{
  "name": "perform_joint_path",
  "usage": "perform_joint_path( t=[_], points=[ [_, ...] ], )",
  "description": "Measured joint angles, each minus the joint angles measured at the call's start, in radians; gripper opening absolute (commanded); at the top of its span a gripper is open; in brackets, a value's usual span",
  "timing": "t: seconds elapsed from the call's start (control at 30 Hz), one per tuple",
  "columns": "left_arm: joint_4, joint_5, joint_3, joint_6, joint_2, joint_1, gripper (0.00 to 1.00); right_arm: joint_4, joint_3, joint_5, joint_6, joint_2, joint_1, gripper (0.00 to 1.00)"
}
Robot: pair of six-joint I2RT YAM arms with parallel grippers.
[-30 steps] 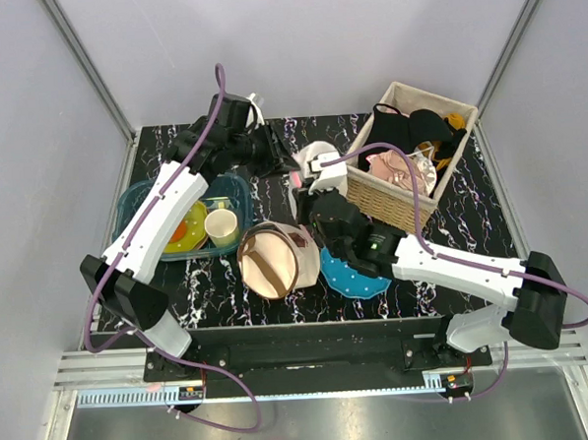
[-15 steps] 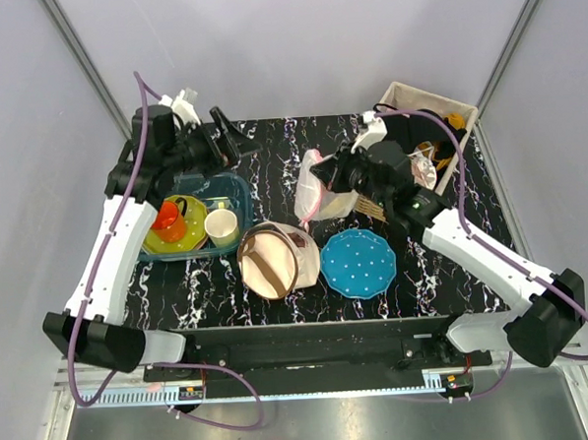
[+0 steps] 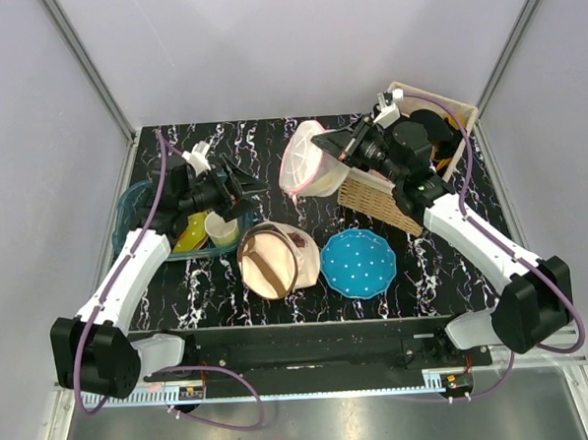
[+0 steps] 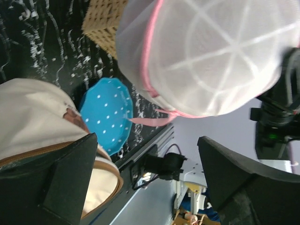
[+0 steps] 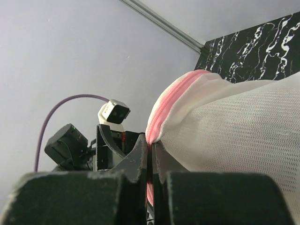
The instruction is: Unzip the laundry bag and remove the bra
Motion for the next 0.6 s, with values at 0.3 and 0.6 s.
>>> perform_joint_path(
  t=[0.3,0.6],
  points=[
    [0.378,0.071,-0.138,-0.246,-0.006,0.006,0.99,0.070,-0.010,-0.040,0.074,0.024,-0.006,0.00],
    [0.581,0.093,-0.140,-0.367,0.086,0.006,0.91,0.126,-0.010,-0.073,0.123,0.035,-0.008,0.00]
  ],
)
